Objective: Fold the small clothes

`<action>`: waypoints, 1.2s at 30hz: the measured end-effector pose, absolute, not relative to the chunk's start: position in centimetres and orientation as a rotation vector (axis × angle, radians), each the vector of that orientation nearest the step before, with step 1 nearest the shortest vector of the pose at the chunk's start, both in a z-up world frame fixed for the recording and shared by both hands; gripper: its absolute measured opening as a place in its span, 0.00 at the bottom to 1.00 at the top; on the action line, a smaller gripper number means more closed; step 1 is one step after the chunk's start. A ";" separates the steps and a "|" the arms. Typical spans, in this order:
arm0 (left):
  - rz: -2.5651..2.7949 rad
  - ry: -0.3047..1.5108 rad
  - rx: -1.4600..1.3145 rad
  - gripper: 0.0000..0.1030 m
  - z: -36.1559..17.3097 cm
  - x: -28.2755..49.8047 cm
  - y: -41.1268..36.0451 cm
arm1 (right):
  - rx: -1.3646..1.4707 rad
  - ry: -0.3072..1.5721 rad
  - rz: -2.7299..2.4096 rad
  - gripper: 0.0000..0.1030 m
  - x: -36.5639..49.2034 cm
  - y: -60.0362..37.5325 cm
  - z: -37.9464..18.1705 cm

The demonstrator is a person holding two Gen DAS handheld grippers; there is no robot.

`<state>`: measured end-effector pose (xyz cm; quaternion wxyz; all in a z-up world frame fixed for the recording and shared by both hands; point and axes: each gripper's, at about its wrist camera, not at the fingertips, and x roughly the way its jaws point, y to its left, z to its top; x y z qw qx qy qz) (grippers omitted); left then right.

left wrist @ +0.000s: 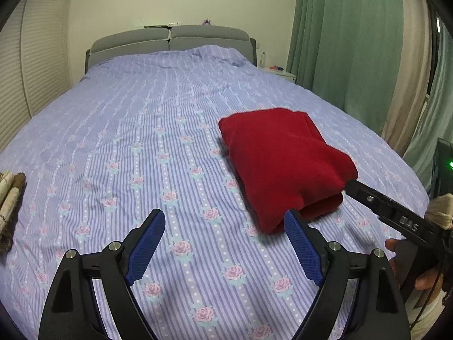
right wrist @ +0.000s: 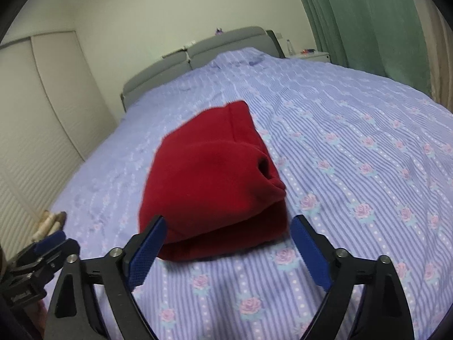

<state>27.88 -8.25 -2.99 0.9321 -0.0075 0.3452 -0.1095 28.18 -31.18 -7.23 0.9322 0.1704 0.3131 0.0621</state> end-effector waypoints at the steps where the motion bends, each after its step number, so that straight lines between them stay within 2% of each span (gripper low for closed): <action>1: -0.221 0.704 -0.020 0.85 -2.9 27.9 -8.2 | 0.363 0.630 0.130 0.99 28.2 -31.2 -7.2; 7: -0.228 0.697 -0.040 0.85 -2.9 28.3 -7.8 | 0.736 0.639 0.178 0.99 28.0 -33.2 -10.7; 10: -0.225 0.696 -0.015 0.85 -3.0 28.6 -7.8 | 0.835 0.666 0.196 0.99 29.0 -33.1 -12.8; 28: -0.357 0.691 0.061 0.85 -3.1 34.6 -9.9 | 1.237 0.632 0.173 1.00 35.0 -35.1 -16.5; 33: -0.480 0.756 -0.004 0.85 -3.7 38.4 -11.3 | 1.269 0.596 0.123 1.00 36.0 -35.2 -16.7; 35: -0.523 0.811 -0.053 0.86 -4.4 40.0 -11.6 | 1.245 0.592 0.110 0.98 36.4 -35.4 -16.6; 36: -0.529 0.844 -0.079 0.86 -5.0 40.9 -11.7 | 1.228 0.593 0.103 0.93 36.5 -35.4 -16.7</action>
